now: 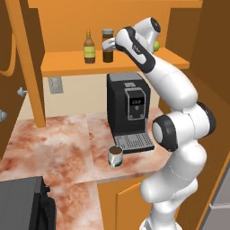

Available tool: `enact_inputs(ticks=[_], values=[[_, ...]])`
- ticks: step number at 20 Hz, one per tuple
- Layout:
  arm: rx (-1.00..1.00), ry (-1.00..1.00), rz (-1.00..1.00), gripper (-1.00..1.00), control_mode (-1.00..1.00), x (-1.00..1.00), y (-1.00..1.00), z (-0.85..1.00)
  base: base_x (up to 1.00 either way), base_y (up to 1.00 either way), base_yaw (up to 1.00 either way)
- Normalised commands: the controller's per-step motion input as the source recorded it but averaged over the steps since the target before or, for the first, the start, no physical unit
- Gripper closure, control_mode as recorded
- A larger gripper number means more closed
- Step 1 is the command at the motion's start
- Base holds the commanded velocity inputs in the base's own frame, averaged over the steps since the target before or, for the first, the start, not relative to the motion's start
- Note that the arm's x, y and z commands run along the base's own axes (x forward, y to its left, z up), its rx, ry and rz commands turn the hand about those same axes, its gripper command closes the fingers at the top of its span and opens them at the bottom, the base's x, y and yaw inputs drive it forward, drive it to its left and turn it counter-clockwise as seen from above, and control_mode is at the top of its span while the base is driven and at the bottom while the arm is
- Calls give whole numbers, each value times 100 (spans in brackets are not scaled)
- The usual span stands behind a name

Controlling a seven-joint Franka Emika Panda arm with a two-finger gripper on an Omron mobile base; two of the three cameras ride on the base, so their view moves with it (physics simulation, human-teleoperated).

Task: Pick the cinnamon and honey bottle from the cabinet and place them next to the mug.

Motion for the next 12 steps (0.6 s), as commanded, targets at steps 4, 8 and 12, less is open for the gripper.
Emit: enact_inputs(ticks=[4, 8, 12], values=[[0, 0, 0, -100, -100, 17, 0, -2, 0, 0, 0], [0, 0, 0, -100, -100, 7, 0, 0, 0, 0, 0], [0, 0, 0, -100, -100, 5, 8, 0, 0, 0, 0]])
